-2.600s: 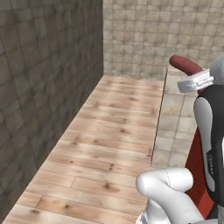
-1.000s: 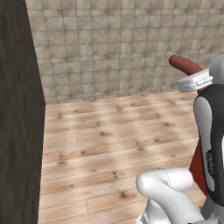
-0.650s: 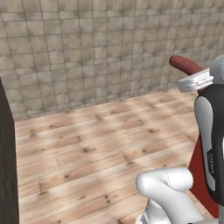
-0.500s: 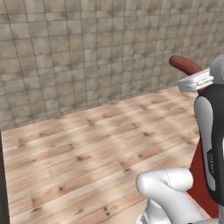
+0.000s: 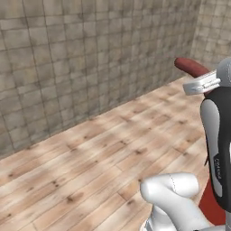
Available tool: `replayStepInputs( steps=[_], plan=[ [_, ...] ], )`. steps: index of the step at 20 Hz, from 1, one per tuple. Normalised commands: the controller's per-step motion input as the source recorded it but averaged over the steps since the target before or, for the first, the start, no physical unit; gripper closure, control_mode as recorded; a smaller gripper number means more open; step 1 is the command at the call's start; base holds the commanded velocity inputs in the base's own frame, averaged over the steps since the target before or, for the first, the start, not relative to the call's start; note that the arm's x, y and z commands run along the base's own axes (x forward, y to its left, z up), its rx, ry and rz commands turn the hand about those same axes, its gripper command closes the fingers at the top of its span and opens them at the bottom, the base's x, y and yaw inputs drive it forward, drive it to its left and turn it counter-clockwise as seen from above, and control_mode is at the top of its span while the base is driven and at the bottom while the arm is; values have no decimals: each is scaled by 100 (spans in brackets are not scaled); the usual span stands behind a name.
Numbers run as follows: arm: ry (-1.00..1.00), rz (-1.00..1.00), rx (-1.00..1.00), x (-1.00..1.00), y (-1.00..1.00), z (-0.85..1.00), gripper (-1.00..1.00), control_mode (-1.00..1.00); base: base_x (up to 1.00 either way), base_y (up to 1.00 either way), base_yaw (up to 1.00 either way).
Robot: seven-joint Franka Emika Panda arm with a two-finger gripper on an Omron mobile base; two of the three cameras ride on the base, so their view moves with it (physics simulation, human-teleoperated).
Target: Move the hot dog bun to the plate on the dining table and place the condiment next to that plate. Then navigate to the fridge and take the sausage and place it on the plate as well.
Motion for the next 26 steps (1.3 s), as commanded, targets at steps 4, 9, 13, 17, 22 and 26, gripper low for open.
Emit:
replayStepInputs(
  steps=[4,9,13,17,22,26],
  plan=[
    [0,0,0,0,0,0,100,100,100,34,-45],
    [0,0,0,0,0,0,100,100,100,33,-46],
    [0,0,0,0,0,0,100,100,95,26,-48],
    [0,0,0,0,0,0,100,100,88,19,-49],
    [0,0,0,0,0,0,100,100,81,1,-42],
    [0,0,0,0,0,0,100,100,76,0,-36]
  ],
)
